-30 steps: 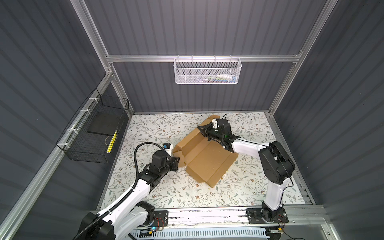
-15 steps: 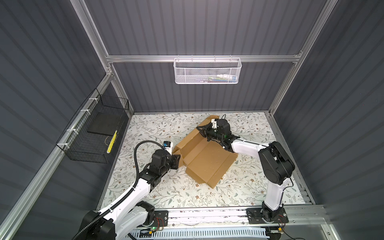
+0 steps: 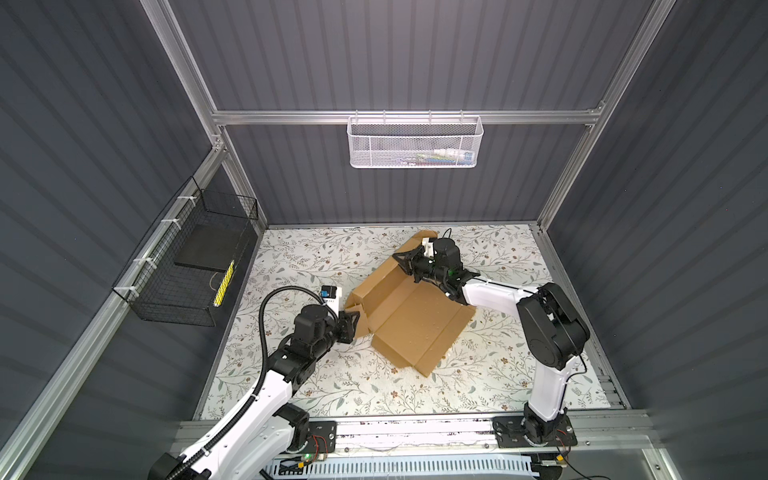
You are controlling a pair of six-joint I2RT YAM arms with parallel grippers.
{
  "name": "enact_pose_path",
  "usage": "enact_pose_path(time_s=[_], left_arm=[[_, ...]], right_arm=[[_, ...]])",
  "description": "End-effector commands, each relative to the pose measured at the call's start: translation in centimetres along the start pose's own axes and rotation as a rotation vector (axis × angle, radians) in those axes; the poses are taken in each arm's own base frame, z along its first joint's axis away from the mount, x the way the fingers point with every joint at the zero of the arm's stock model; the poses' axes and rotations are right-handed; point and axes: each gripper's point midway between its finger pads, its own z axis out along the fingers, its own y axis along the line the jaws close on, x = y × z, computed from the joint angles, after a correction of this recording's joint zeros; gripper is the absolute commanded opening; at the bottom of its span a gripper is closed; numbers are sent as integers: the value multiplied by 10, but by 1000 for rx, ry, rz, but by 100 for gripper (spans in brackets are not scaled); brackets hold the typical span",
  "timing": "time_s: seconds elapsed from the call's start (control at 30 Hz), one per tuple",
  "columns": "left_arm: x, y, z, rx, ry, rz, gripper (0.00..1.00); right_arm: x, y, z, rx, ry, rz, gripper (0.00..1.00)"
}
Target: Fold the paper box
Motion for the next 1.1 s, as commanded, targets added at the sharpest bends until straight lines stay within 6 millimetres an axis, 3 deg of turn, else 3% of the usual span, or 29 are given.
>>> enact_pose_path(time_s=[0.0, 0.3, 0.5, 1.07], left_arm=[[18, -2, -1, 23, 57, 0, 43], [21, -7, 6, 54, 77, -14, 42], [14, -6, 12, 46, 54, -24, 41], [-1, -17, 51, -49, 36, -8, 38]], right_arm=[[-4, 11, 4, -23, 6, -10, 7], [-4, 13, 5, -23, 7, -11, 7], [-4, 13, 6, -23, 6, -12, 7], [-4, 13, 6, -23, 0, -9, 7]])
